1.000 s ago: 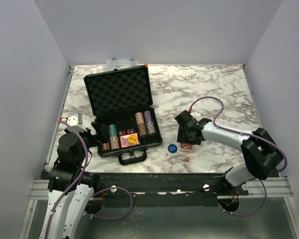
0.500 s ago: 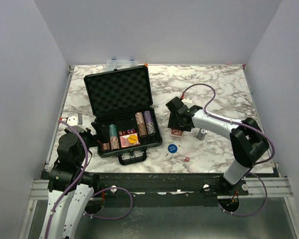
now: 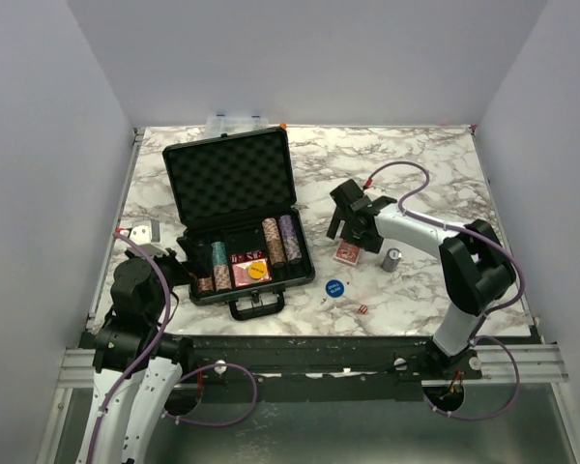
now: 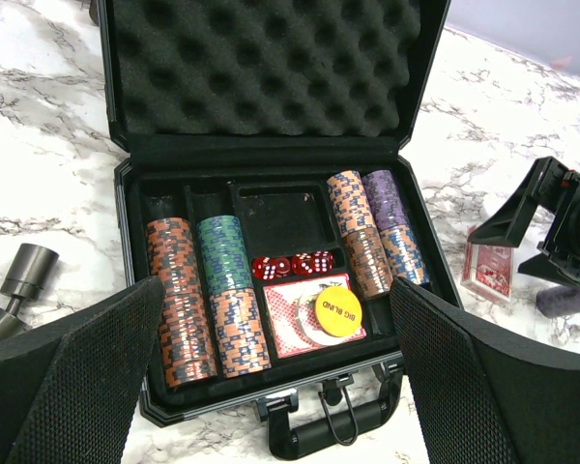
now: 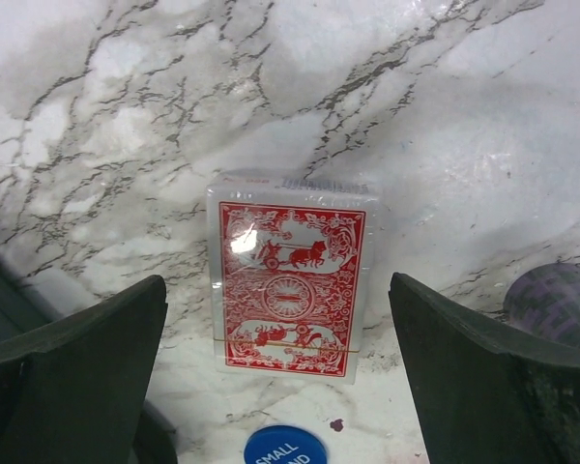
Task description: Pack up texas hold em set
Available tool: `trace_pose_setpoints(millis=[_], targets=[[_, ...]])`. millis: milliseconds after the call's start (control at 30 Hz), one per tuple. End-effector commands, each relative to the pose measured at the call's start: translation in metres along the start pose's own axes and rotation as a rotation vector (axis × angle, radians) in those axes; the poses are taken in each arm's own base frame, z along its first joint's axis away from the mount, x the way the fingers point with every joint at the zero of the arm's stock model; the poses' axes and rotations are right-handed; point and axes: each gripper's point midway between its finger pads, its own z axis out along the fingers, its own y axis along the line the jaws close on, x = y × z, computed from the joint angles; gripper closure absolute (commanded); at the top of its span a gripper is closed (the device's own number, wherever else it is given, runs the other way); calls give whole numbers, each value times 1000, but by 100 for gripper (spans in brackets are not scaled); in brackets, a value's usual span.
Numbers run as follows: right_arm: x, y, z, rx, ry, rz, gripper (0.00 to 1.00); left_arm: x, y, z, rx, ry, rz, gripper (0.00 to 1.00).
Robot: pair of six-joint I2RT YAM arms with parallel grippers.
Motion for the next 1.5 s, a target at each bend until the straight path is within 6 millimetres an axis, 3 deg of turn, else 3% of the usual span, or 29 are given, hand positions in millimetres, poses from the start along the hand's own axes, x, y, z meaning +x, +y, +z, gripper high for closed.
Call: trace_pose_setpoints(millis=[0, 367, 1000, 1200, 1467], targets=[[-8, 8, -9, -18, -1, -12, 0, 4, 2, 3, -7, 14, 14, 1], [-1, -5, -9, 22, 15, -37, 0, 4, 2, 3, -8, 14, 13, 1], [14, -7, 16, 44, 57, -97, 22, 4, 2, 2, -5, 9, 14, 1], [14, -8, 18, 45, 59, -136, 32, 4, 2, 2, -5, 10, 13, 1], [22, 6, 13, -55, 113, -239, 52, 4, 2, 2, -8, 9, 14, 1]])
